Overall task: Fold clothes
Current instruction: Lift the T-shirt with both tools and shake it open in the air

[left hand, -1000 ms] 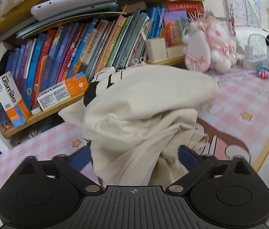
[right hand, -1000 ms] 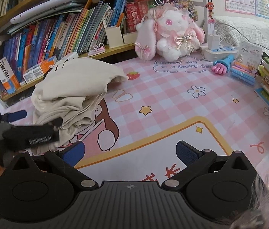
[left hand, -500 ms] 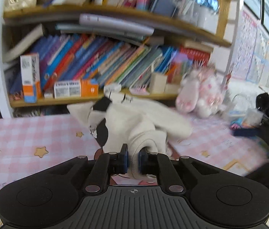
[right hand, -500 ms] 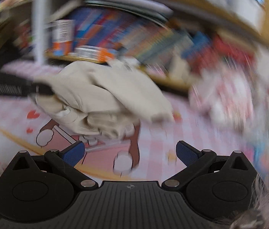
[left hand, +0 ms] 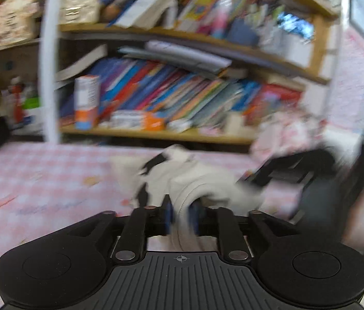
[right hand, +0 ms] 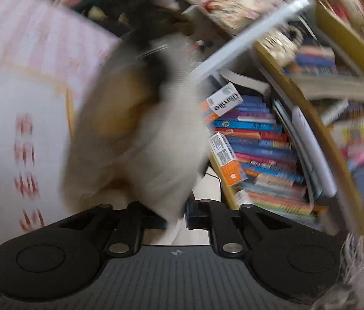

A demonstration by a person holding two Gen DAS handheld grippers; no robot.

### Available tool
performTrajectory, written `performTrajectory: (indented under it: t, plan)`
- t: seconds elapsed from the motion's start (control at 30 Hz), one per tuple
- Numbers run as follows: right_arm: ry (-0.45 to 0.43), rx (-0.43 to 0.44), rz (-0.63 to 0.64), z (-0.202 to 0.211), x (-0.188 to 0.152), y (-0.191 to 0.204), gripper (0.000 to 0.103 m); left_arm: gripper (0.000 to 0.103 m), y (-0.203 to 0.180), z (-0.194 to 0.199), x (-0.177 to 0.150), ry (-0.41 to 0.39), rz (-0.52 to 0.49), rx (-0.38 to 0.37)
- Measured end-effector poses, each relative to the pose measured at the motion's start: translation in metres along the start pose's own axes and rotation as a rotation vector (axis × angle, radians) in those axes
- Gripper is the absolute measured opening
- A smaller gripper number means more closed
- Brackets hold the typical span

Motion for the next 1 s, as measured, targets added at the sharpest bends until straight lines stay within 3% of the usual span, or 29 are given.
performTrajectory:
  t: [0.03, 0.07, 0.27, 0.47, 0.5, 0.57, 0.63, 0.7, 0.8, 0.9, 1.0]
  plan:
    - [-0.007, 0.008, -0.037, 0.003, 0.004, -0.012, 0.007, 0.058, 0.0, 0.0, -0.007, 0.017, 0.008, 0.013]
    - [-0.013, 0.009, -0.052, 0.004, 0.007, -0.022, 0.007, 0.071, -0.001, 0.0, -0.013, 0.035, 0.017, 0.018]
    - [-0.037, 0.035, -0.098, 0.019, 0.019, -0.053, 0.006, 0.074, -0.029, -0.013, -0.058, 0.126, -0.008, 0.0]
    - [-0.029, 0.046, -0.123, 0.03, 0.02, -0.067, 0.006, 0.072, -0.05, -0.051, -0.075, 0.118, -0.093, 0.159]
    - [-0.022, 0.041, -0.125, 0.03, 0.019, -0.069, 0.006, 0.068, -0.052, -0.057, -0.075, 0.106, -0.101, 0.18]
    - [-0.006, 0.029, -0.135, 0.03, 0.016, -0.074, 0.006, 0.012, -0.048, -0.065, -0.074, 0.112, -0.099, 0.202]
    - [0.01, 0.011, -0.162, 0.032, 0.01, -0.081, 0.006, 0.009, -0.039, -0.061, -0.069, 0.113, -0.056, 0.211]
    - [0.023, -0.003, -0.183, 0.037, 0.004, -0.088, 0.005, 0.007, -0.032, -0.047, -0.061, 0.068, -0.02, 0.205]
    - [0.036, -0.032, -0.218, 0.05, -0.008, -0.1, 0.004, 0.006, -0.023, -0.01, -0.031, -0.065, 0.007, 0.251]
    - [-0.021, -0.081, -0.266, 0.08, -0.008, -0.12, 0.004, 0.006, -0.021, 0.042, 0.011, -0.259, 0.014, 0.292]
    - [-0.131, -0.142, -0.332, 0.12, 0.005, -0.142, 0.004, 0.006, -0.039, 0.101, 0.06, -0.491, -0.064, 0.341]
Point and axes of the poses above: each gripper's, at about its wrist camera, not at the fingertips, and z roughly against the way its jaws point, y to its left, x to its top, the point moved 2 cm from there along -z, roughly the way its jaws point, and after that the axes turned 4 degrees about -x, right-handed, at the moved point
